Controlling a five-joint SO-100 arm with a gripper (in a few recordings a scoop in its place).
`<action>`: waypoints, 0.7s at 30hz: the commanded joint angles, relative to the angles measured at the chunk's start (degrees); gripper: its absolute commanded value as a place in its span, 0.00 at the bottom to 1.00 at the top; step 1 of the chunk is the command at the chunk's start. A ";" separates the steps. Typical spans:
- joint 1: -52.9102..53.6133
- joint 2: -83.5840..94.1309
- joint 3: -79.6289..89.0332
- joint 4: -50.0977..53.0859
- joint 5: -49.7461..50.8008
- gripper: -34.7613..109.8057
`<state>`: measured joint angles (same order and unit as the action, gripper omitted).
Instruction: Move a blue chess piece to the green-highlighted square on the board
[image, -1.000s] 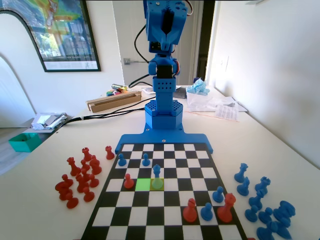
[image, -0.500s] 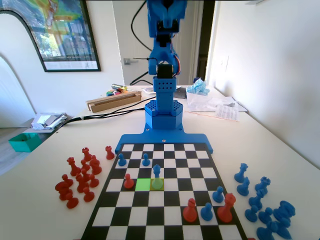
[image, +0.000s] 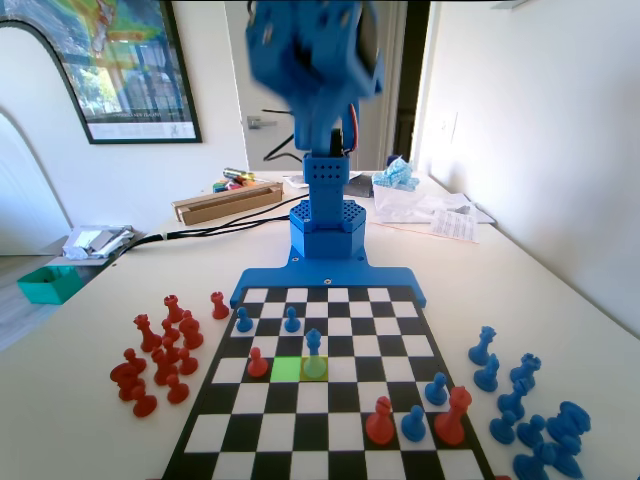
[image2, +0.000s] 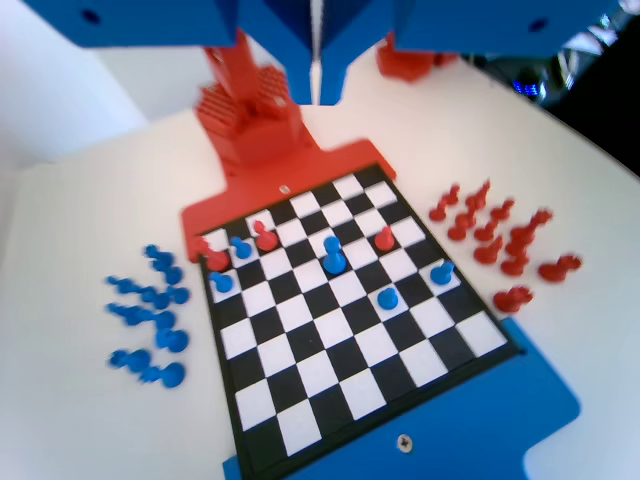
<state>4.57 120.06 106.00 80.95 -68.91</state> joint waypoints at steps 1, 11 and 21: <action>1.14 -4.31 1.05 -4.13 1.67 0.32; 2.46 -15.82 6.77 -14.33 2.81 0.34; 2.64 -24.08 7.12 -19.51 1.58 0.34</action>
<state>6.77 95.98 114.79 61.79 -66.71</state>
